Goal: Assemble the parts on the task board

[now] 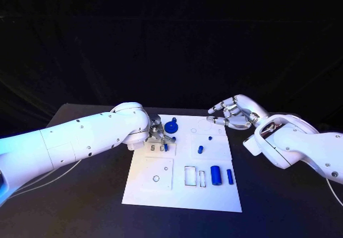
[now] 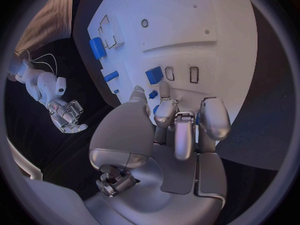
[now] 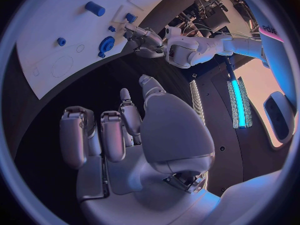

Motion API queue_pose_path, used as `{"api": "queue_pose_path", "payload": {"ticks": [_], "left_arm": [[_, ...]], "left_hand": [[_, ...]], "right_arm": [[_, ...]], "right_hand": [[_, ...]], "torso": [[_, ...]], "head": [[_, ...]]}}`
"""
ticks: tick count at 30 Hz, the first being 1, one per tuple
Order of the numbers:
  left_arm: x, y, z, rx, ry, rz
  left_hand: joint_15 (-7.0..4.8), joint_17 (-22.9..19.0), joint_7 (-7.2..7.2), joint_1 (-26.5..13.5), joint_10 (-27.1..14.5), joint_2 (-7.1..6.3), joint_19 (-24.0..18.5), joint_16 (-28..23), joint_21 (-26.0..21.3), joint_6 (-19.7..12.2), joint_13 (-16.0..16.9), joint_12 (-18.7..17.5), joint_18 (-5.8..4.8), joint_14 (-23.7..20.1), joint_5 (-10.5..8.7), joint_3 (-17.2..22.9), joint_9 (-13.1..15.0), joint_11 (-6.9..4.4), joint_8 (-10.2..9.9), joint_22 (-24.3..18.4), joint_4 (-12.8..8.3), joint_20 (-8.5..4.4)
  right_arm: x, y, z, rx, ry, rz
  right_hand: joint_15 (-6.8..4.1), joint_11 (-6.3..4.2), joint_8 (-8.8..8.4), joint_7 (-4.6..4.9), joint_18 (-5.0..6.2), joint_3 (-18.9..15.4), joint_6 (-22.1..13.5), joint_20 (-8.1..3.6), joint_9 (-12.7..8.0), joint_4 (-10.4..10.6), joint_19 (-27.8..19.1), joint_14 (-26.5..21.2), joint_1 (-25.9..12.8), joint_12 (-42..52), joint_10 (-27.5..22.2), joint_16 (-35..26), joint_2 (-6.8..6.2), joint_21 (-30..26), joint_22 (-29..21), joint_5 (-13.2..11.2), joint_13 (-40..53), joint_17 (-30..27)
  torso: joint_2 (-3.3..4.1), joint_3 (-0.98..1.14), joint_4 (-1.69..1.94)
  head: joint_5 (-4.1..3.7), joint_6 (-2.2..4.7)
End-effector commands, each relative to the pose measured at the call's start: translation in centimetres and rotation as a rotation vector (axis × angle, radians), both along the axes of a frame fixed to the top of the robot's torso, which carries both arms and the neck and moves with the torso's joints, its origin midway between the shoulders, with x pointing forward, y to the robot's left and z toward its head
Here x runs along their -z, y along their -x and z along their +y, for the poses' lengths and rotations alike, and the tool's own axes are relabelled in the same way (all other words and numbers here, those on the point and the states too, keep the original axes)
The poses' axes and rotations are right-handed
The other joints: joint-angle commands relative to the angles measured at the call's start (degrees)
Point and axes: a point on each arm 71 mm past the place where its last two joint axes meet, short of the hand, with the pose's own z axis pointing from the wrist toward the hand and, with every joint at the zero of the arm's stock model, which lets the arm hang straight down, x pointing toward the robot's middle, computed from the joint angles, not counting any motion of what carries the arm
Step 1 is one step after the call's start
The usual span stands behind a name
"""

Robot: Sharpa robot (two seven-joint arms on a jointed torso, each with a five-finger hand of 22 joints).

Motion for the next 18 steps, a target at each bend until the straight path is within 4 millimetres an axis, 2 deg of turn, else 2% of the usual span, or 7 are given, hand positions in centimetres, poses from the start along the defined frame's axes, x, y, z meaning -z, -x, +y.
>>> {"api": "queue_pose_path", "payload": {"ticks": [1,18], "left_arm": [[0.13,0.17,-0.24,0.026,-0.025,0.027],[0.25,0.56,-0.68,0.055,-0.035,0.047]], "left_hand": [[-0.42,12.8,-0.1,-0.2,0.4,0.2,0.5,0.2,0.3,-0.2,0.1,0.2,-0.55,5.2,-0.11,-0.1,0.1,0.0,0.3,0.1,0.0,-0.01],[-0.54,12.8,-0.3,0.6,0.8,0.65,0.8,0.2,0.9,-0.5,0.9,0.9,-0.7,5.2,-0.09,0.4,1.4,-0.16,1.0,1.1,-0.1,0.0]], "right_arm": [[0.03,0.01,0.11,-0.011,0.012,-0.001],[0.1,-0.14,0.05,-0.005,0.009,0.003]], "right_hand": [[-0.39,-0.31,0.19,-0.02,0.63,-0.3,-0.3,-0.46,0.1,-0.1,0.3,3.9,-0.7,-0.2,-0.1,-0.2,-0.04,-0.1,9.7,0.4,-0.1,6.7],[-0.38,-0.3,0.17,0.0,0.64,-0.4,-0.4,-0.46,0.1,0.0,0.2,3.9,-0.7,-0.2,-0.1,-0.2,-0.04,-0.1,9.7,0.4,-0.1,6.6]], "torso": [[-0.05,0.03,0.0],[-0.04,0.02,0.02]], "head": [[0.05,-0.13],[-0.09,-0.06]]}}
